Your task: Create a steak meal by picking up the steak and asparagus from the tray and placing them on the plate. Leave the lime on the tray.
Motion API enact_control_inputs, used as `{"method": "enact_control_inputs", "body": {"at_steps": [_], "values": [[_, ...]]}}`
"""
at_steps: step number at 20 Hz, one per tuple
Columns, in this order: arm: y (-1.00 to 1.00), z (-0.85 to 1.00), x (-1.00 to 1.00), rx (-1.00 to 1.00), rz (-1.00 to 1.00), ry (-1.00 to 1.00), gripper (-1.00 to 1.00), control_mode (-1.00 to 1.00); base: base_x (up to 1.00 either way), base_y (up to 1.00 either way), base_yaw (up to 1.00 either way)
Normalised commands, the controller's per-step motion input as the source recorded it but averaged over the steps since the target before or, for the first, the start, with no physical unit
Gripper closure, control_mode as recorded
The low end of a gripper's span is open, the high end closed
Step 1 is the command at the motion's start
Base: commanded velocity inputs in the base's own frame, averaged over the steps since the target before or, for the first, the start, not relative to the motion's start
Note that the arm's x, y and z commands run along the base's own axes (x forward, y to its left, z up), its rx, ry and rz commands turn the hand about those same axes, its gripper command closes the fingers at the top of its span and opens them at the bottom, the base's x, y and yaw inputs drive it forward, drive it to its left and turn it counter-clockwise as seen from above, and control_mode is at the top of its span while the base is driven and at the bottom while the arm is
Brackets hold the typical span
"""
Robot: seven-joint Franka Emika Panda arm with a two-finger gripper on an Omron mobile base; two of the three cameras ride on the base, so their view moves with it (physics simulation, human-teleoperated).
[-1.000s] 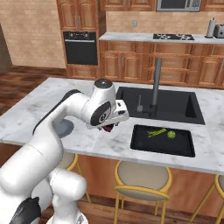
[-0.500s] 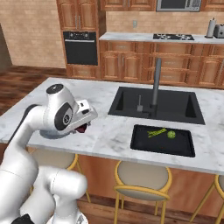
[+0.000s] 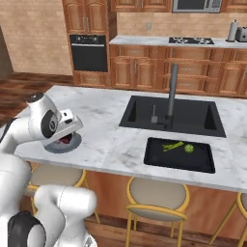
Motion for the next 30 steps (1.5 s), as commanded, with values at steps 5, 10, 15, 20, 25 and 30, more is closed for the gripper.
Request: {"method": "enact_control_inputs", "body": {"at_steps": [5, 10, 15, 20, 25, 30], "values": [[0.81, 0.0, 0.52, 0.16, 0.04, 0.14, 1.0, -1.0, 0.0, 0.0, 0.0], [0.57, -0.16, 0.45, 0.06, 0.06, 0.08, 1.0, -1.0, 0.0, 0.0, 0.0], [0.41, -0.35, 0.27, 0.0, 0.01, 0.06, 1.0, -1.0, 0.0, 0.0, 0.0], [0.06, -0.44, 0.17, 0.0, 0.0, 0.05, 1.0, -1.0, 0.0, 0.0, 0.0], [0.0, -0.46, 0.17, 0.0, 0.0, 0.01, 1.0, -1.0, 0.0, 0.0, 0.0], [0.23, -0.35, 0.17, 0.0, 0.0, 0.0, 1.0, -1.0, 0.0, 0.0, 0.0]]}}
